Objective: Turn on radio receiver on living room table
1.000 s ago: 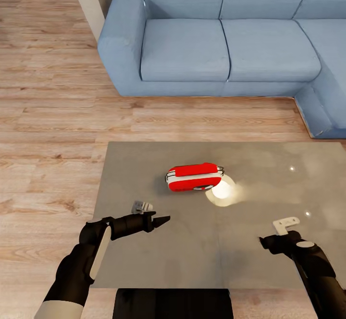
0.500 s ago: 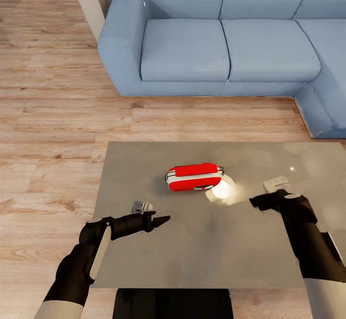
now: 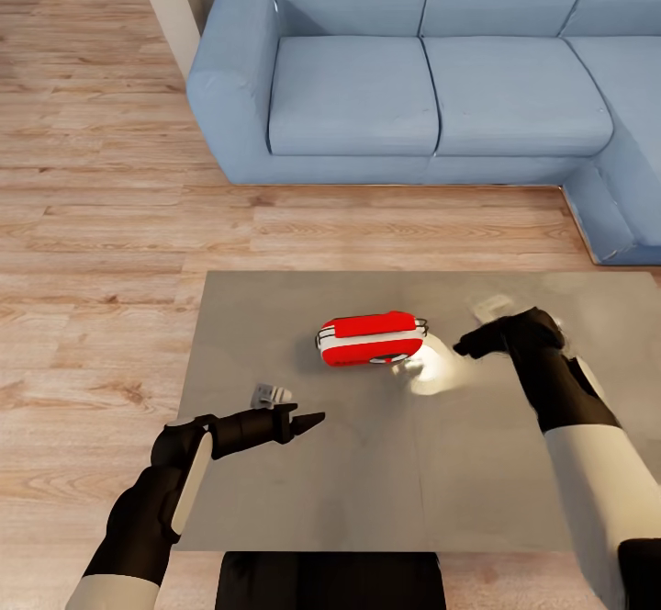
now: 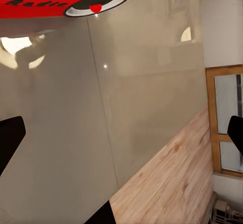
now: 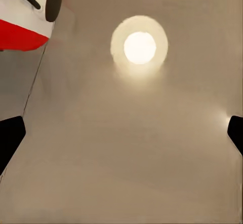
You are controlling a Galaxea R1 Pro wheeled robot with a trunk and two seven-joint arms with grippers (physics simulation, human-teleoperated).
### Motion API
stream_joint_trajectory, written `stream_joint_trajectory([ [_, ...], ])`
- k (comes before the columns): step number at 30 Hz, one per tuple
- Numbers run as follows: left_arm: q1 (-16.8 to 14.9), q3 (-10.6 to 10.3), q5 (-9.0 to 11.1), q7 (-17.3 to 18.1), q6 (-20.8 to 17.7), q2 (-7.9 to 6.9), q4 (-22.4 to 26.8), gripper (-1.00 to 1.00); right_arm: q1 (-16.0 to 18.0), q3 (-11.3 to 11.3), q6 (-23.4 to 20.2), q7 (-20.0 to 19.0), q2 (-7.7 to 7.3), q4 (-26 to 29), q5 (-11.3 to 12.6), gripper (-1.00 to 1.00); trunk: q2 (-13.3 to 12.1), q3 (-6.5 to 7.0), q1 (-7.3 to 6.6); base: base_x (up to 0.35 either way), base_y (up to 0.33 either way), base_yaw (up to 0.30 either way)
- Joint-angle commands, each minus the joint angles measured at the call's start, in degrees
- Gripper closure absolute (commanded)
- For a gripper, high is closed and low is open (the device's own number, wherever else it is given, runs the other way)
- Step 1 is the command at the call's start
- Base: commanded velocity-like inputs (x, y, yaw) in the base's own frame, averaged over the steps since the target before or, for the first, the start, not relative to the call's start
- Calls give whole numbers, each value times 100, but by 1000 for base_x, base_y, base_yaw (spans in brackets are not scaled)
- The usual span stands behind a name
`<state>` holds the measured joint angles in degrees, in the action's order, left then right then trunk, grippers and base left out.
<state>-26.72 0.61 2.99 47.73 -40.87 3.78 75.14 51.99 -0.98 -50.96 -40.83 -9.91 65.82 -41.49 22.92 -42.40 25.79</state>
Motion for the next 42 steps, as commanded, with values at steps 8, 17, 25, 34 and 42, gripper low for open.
stream_joint_trajectory([
  [8, 0, 1, 0, 0, 0, 0, 0, -100, 703, 317, 336, -37, 61, -1000, -141, -100, 0, 0, -1, 0, 0, 0],
  [17, 0, 1, 0, 0, 0, 0, 0, -100, 790, 670, 357, -449, 57, -936, -661, -100, 0, 0, -1, 0, 0, 0],
  [25, 0, 1, 0, 0, 0, 0, 0, -100, 1224, 682, 357, -1342, 118, -894, -1567, -100, 0, 0, -1, 0, 0, 0],
  [34, 0, 1, 8, 0, 0, 0, 0, -100, 1260, 687, 366, -1581, 614, -903, -2127, -100, 0, 0, -1, 0, 0, 0],
  [42, 0, 67, 9, 2, 0, 0, 0, -100, 1360, 694, 432, -1883, 891, -921, -2554, -100, 0, 0, -1, 0, 0, 0],
])
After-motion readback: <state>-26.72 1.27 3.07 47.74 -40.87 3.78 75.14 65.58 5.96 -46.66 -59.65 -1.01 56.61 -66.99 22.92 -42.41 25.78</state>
